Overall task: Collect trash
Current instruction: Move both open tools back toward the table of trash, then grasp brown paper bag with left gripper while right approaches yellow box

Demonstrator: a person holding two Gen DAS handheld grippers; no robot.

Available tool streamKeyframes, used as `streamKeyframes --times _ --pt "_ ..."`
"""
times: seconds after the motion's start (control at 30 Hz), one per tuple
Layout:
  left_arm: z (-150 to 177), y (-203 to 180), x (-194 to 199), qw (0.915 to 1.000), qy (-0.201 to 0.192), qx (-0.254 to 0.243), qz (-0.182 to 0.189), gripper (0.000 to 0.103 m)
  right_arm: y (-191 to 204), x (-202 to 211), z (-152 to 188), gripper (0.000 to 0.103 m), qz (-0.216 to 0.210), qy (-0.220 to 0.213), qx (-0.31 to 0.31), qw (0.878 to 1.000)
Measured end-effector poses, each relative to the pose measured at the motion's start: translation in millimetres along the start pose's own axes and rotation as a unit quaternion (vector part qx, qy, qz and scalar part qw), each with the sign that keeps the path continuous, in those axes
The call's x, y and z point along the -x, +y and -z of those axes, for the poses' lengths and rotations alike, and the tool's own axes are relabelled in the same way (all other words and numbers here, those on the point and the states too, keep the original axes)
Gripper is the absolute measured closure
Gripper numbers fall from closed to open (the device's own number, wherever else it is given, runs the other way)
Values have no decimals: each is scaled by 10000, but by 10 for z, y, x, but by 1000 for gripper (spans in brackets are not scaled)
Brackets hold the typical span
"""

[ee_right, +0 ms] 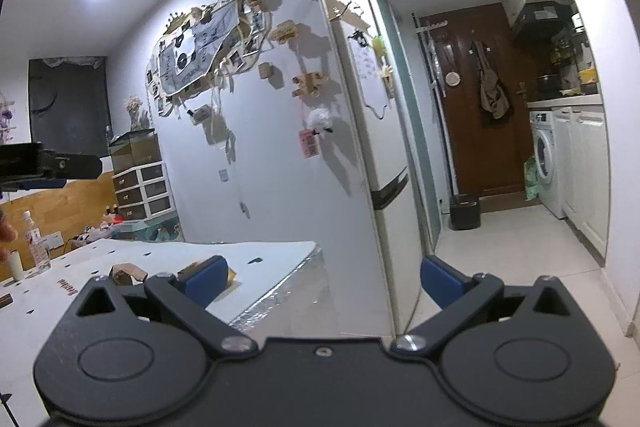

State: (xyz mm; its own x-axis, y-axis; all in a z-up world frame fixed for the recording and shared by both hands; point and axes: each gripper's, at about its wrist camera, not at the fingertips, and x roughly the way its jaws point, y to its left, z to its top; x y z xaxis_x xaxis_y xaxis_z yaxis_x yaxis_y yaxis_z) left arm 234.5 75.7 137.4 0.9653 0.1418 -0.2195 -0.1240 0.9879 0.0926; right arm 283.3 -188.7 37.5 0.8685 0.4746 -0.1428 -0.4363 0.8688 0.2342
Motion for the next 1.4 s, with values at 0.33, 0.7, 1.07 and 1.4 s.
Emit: streamKeyframes --times 0.33,0.7,1.07,1.4 --pt "397 988 -616 9965 268 212 -759 0 539 -576 130 0 -394 89 346 9986" --pt "859 1675 -984 9968 593 224 -487 0 977 -1546 96 0 -1258 775 838 9855" --pt "1045 2039 -1164 9879 1156 1031 -88 0 1074 -2641 -31 0 -1598 1285 137 9786" --pt "1134 2139 -1320 9758 1699 1374 -47 0 1433 -3011 272 0 -1979 2066 761 9552"
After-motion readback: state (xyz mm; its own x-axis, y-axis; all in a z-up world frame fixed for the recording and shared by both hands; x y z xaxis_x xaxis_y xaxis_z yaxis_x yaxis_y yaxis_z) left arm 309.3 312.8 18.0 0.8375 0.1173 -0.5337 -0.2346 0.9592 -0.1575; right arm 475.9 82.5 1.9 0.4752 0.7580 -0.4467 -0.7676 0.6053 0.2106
